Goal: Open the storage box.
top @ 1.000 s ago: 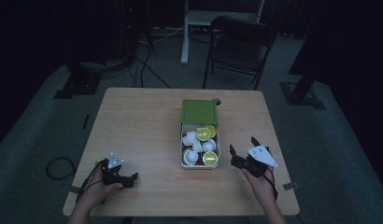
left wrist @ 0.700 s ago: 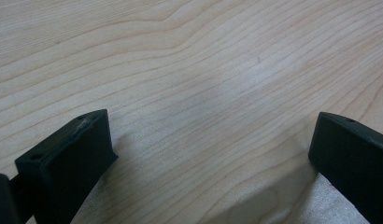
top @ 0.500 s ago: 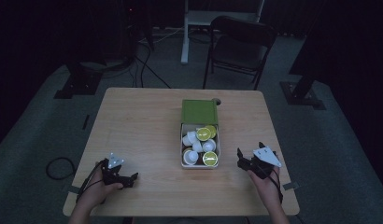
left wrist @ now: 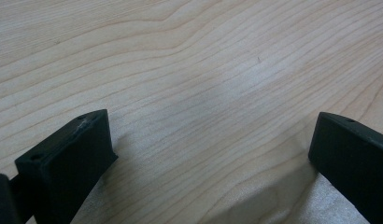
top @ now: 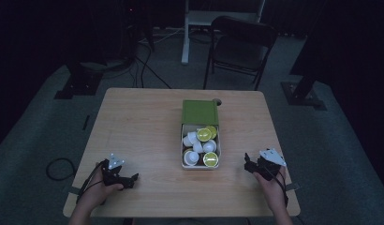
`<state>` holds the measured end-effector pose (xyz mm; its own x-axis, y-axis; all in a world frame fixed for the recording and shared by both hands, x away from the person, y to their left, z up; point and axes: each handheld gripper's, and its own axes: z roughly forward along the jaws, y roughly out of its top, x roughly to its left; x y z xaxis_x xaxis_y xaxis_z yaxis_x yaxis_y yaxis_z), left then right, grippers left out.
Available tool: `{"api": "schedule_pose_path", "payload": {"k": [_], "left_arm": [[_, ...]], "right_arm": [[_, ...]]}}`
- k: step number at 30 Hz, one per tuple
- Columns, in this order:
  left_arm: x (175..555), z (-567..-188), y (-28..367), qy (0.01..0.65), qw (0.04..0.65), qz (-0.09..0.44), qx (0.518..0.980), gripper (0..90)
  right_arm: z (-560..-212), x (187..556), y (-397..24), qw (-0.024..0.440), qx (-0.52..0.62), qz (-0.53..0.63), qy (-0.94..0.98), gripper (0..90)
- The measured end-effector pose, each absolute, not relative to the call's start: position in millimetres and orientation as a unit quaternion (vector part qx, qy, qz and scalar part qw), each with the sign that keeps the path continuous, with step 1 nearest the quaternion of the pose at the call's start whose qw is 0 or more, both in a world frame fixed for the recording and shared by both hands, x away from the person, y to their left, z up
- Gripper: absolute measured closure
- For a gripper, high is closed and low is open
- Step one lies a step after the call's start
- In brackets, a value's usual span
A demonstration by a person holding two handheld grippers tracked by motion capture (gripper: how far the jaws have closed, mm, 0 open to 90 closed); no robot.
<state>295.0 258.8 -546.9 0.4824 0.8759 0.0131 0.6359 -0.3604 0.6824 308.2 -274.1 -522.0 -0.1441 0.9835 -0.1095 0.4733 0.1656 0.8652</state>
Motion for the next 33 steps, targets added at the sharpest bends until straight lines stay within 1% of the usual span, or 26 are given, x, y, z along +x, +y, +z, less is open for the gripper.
{"api": "schedule_pose_path", "payload": {"k": [6, 14, 15, 33], "left_arm": [[295, -547, 259, 0.471, 0.313, 0.192, 0.802, 0.1], [295, -547, 259, 0.471, 0.313, 0.192, 0.802, 0.1], [295, -547, 259, 0.471, 0.313, 0.192, 0.802, 0.1], [295, -547, 259, 0.471, 0.313, 0.192, 0.802, 0.1]], "right_arm": [[-528, 309, -286, 0.344, 0.570, 0.328, 0.670, 12.7], [-531, 310, -294, 0.338, 0.576, 0.301, 0.681, 12.7], [-533, 311, -297, 0.327, 0.581, 0.304, 0.681, 12.7], [-543, 317, -302, 0.291, 0.554, 0.306, 0.717, 13.1]]}}
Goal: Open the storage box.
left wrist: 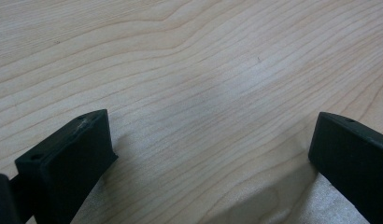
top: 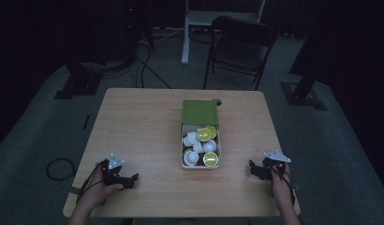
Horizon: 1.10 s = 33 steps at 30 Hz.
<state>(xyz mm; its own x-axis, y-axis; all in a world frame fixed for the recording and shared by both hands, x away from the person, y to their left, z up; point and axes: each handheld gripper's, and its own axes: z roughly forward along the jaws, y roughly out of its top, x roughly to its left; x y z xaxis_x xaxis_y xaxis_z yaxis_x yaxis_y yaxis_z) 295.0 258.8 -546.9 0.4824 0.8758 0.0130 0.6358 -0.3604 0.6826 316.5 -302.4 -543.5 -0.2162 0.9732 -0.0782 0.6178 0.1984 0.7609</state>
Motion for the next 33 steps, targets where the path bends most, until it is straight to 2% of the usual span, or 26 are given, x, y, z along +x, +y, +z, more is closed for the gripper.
{"api": "schedule_pose_path", "payload": {"k": [5, 14, 33], "left_arm": [[295.0, -546.9, 258.7, 0.471, 0.313, 0.192, 0.802, 0.1], [295.0, -546.9, 258.7, 0.471, 0.313, 0.192, 0.802, 0.1], [295.0, -546.5, 260.1, 0.466, 0.312, 0.189, 0.806, 0.2]], "right_arm": [[-547.5, 317.2, -301.8, 0.283, 0.550, 0.308, 0.723, 13.2], [-550.6, 322.0, -306.0, 0.228, 0.546, 0.323, 0.739, 13.0], [-550.6, 322.1, -305.3, 0.228, 0.546, 0.321, 0.740, 12.5]]}}
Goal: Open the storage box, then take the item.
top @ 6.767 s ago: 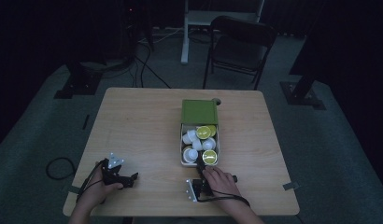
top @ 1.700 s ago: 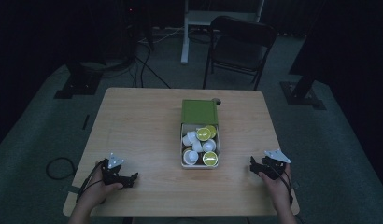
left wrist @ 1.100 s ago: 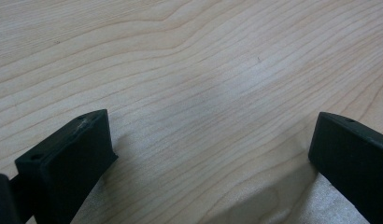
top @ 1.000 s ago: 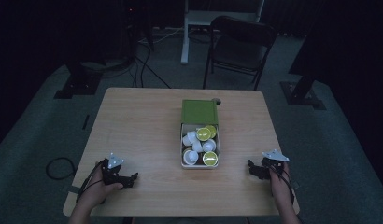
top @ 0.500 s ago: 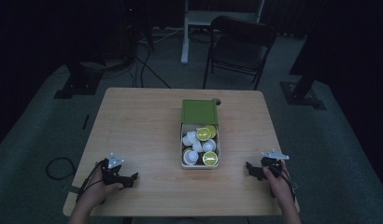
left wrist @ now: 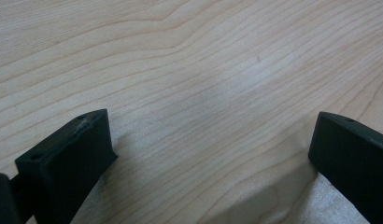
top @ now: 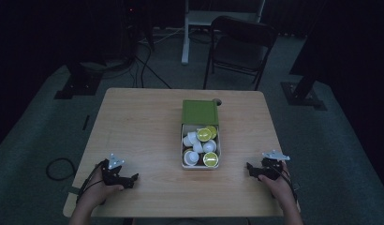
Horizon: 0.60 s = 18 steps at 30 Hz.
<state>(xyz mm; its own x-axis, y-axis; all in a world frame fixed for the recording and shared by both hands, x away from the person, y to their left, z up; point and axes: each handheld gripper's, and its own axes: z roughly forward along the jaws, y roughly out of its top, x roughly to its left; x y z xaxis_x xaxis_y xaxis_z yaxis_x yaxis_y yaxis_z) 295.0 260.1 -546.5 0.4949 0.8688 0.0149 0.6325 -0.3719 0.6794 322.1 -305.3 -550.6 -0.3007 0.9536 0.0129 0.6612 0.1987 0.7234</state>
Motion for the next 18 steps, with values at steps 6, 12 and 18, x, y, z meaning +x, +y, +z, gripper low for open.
{"api": "schedule_pose_path", "payload": {"k": [6, 12, 18], "left_arm": [[294.8, -546.4, 260.7, 0.454, 0.314, 0.186, 0.813, 0.3], [293.8, -544.2, 259.2, 0.441, 0.312, 0.185, 0.820, 1.3], [295.3, -540.7, 258.6, 0.434, 0.320, 0.185, 0.822, 1.3]], "right_arm": [[-550.6, 322.1, -305.3, 0.228, 0.546, 0.321, 0.740, 12.5], [-550.7, 322.1, -305.2, 0.228, 0.546, 0.321, 0.740, 12.5], [-550.7, 322.1, -305.2, 0.228, 0.545, 0.321, 0.740, 12.5]]}}
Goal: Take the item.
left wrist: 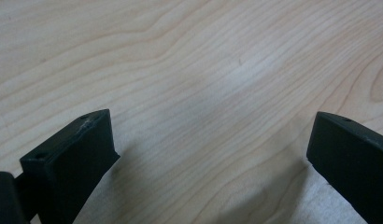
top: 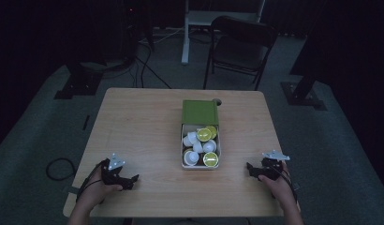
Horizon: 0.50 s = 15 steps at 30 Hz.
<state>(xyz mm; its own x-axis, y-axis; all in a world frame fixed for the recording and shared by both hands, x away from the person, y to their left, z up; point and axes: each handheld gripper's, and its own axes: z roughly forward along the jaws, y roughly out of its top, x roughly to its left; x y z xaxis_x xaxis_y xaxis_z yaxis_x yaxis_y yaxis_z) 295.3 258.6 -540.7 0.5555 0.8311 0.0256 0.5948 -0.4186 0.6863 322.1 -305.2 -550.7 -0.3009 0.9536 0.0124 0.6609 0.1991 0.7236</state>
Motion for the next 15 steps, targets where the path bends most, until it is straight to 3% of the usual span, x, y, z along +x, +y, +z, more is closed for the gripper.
{"api": "schedule_pose_path", "payload": {"k": [15], "left_arm": [[302, -523, 247, 0.416, 0.349, 0.186, 0.819, 1.4]], "right_arm": [[-551, 322, -305, 0.228, 0.546, 0.321, 0.740, 12.5]]}}
